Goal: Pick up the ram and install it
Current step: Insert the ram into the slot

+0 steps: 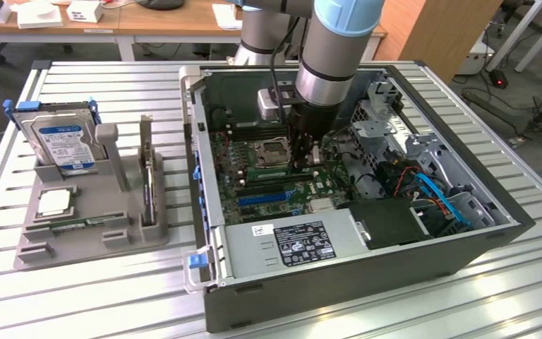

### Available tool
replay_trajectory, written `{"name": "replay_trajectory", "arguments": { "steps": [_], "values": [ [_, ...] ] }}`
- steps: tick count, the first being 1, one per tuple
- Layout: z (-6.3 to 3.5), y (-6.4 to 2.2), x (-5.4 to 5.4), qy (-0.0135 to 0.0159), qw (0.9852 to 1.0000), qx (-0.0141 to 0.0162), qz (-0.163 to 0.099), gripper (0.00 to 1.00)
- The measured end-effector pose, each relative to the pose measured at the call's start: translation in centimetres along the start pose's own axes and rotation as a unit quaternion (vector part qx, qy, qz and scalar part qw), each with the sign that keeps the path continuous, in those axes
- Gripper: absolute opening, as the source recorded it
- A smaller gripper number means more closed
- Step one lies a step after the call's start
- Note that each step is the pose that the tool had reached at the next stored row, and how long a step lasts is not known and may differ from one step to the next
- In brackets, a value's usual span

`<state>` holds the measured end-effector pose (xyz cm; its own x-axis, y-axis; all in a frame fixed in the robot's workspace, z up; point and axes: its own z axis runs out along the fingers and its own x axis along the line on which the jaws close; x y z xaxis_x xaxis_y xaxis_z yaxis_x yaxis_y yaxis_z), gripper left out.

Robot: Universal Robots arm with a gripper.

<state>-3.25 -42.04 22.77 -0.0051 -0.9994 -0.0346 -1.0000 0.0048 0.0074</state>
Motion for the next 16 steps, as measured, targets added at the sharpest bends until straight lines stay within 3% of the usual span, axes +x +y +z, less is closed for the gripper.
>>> {"name": "replay_trajectory", "arguments": {
  "steps": [16],
  "values": [
    [0.04, 0.0, -0.01, 0.0, 1.0, 0.0002, 0.004, 0.11]
  ]
}}
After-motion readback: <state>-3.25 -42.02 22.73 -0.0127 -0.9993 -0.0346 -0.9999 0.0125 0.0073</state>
